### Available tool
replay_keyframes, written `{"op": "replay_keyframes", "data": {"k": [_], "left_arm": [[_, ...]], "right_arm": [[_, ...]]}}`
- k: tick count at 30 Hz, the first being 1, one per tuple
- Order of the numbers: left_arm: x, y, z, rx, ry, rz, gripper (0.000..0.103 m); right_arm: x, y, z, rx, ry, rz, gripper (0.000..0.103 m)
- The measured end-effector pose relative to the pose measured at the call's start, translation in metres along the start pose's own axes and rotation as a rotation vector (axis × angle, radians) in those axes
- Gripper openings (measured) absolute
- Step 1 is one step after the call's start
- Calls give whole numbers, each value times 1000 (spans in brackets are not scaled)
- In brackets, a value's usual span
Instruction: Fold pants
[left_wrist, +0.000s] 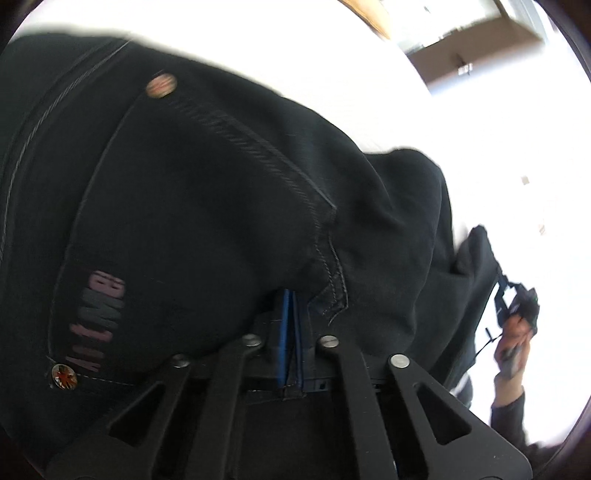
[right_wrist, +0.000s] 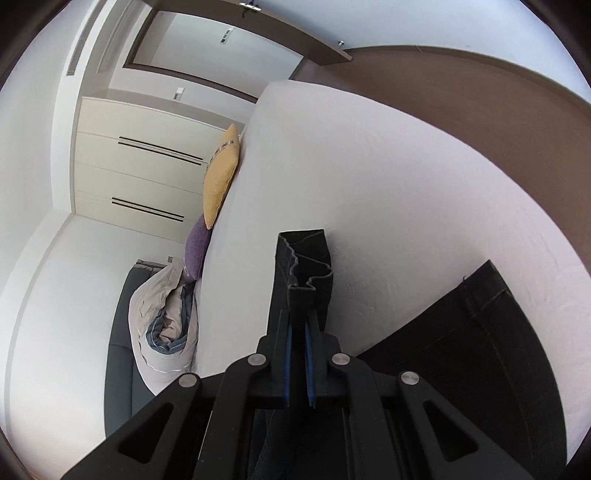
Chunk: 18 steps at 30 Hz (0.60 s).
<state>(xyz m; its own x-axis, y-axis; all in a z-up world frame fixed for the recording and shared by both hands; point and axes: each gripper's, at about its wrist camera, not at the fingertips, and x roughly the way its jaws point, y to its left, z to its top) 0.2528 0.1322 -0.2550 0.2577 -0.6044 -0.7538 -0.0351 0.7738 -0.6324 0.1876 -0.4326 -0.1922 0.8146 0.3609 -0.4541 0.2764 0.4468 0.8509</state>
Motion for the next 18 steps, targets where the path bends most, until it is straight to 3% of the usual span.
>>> {"op": "replay_keyframes", "data": {"k": [9, 18], "left_arm": [[3, -6, 3, 11, 3, 15, 2], [-4, -15, 12, 37, 13, 58, 2]], "right_arm": [[-68, 8, -31, -82, -63, -110, 7], [-107, -49, -77, 2, -55, -280, 7]]}}
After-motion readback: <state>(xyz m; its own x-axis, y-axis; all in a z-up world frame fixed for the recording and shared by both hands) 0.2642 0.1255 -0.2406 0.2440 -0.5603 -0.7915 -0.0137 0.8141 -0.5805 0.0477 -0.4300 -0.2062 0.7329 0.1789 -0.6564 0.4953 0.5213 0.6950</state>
